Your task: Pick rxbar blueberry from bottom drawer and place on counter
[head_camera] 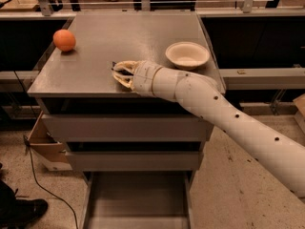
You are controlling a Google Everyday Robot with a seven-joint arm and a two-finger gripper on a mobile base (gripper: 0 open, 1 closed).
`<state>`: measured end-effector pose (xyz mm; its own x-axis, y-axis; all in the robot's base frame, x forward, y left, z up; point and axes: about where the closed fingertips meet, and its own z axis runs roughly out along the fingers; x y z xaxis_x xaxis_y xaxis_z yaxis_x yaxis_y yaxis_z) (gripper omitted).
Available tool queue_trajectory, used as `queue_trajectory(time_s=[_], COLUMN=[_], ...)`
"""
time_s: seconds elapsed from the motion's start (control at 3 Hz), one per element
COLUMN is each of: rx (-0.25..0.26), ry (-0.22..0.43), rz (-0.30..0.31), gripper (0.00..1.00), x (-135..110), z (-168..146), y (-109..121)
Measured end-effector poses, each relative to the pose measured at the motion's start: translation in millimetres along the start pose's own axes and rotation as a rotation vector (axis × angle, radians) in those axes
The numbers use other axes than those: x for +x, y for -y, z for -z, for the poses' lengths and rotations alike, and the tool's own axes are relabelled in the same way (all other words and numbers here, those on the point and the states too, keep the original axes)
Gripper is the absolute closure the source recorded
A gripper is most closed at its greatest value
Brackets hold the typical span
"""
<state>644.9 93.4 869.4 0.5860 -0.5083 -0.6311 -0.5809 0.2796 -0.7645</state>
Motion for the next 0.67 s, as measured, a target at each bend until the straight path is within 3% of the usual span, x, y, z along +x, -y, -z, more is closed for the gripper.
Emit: queue_trajectory(time_s=[0.67], rx=[-0.028], ry=[0.044], rz=[-0.020], gripper=[0.00], x=[-6.7], z=[-4.6], y=[-12.7])
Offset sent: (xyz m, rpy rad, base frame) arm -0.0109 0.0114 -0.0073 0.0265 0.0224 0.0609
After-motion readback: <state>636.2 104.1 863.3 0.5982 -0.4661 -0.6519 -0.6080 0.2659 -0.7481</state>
